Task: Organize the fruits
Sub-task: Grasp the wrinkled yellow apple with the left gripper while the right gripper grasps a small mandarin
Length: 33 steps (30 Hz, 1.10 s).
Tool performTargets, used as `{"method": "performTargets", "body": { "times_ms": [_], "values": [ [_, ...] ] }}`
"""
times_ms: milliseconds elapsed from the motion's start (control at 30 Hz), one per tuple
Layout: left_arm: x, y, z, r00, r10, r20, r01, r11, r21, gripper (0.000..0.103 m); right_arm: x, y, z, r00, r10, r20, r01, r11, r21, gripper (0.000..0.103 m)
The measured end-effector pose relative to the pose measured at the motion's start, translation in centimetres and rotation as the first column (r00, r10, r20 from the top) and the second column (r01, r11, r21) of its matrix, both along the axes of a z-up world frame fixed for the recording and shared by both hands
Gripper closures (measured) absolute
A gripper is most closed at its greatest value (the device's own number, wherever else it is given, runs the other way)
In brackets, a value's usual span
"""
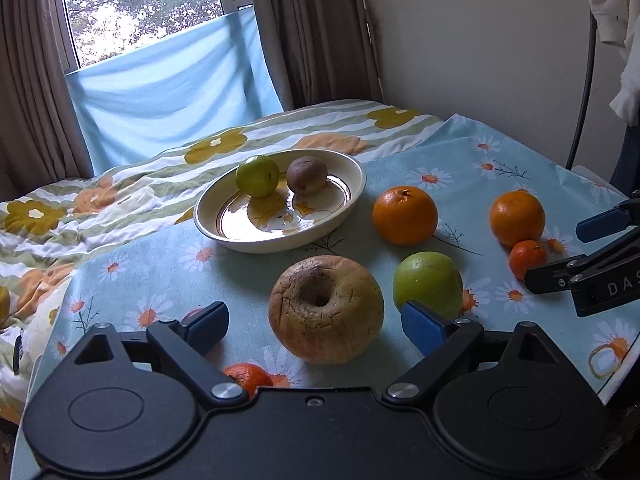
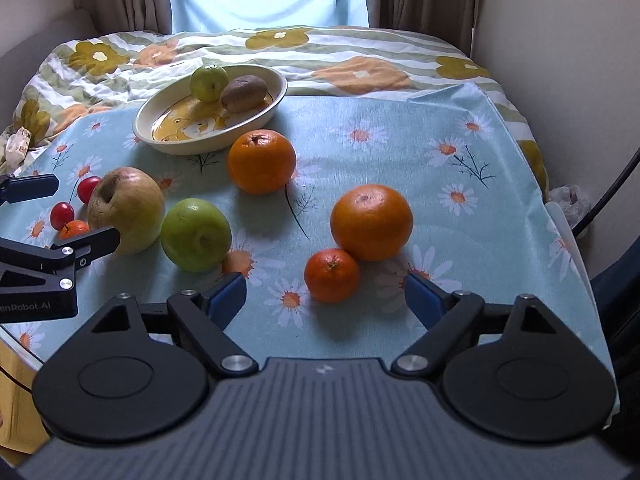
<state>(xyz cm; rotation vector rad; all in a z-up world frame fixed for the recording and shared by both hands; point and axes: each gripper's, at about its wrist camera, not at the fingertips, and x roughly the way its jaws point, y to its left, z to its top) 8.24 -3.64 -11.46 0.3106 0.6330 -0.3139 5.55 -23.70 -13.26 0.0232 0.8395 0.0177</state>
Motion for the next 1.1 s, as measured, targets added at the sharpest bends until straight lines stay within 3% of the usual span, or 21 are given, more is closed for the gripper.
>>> {"method": "performTargets", "body": {
  "times_ms": [100, 400, 533, 667, 1100],
  "values": [
    [0.7, -0.5, -0.9, 1.000, -0.002, -0.011, 0.002, 1.000, 0.012, 0.013, 0.2, -0.3, -0.8, 1.000, -0.008, -0.008, 0.008, 1.000, 0.007, 0.006],
    [1.8, -1.9, -2.4, 1.000, -0.014, -0.008, 0.014, 0.997, 0.075, 0.014, 0.9, -0.5, -2.3, 1.000, -0.021, -0.021, 0.021, 1.000, 0.018, 0.010],
    [2.5, -2.1, -2.6, 1.000, 0.005, -0.024, -0.003, 0.996, 0.091, 0.019, 1.4, -0.3, -2.6, 0.999, -0.021, -0.027, 0.021, 0.999, 0.026, 0.017],
    [2.6, -2.3, -2.7, 1.000, -0.003, -0.023, 0.005, 0.996, 0.093, 0.023, 1.7, -0.4, -2.6, 0.999, -0.040, -0.031, 0.041, 0.999, 0.034, 0.019],
    [1.9, -1.8, -2.5, 0.999, -0.011, -0.044, 0.014, 0.997, 0.073, 0.024, 2.5, -0.3, -2.8, 0.998, -0.060, -0.032, 0.061, 0.998, 0.030, 0.033]
  ]
}}
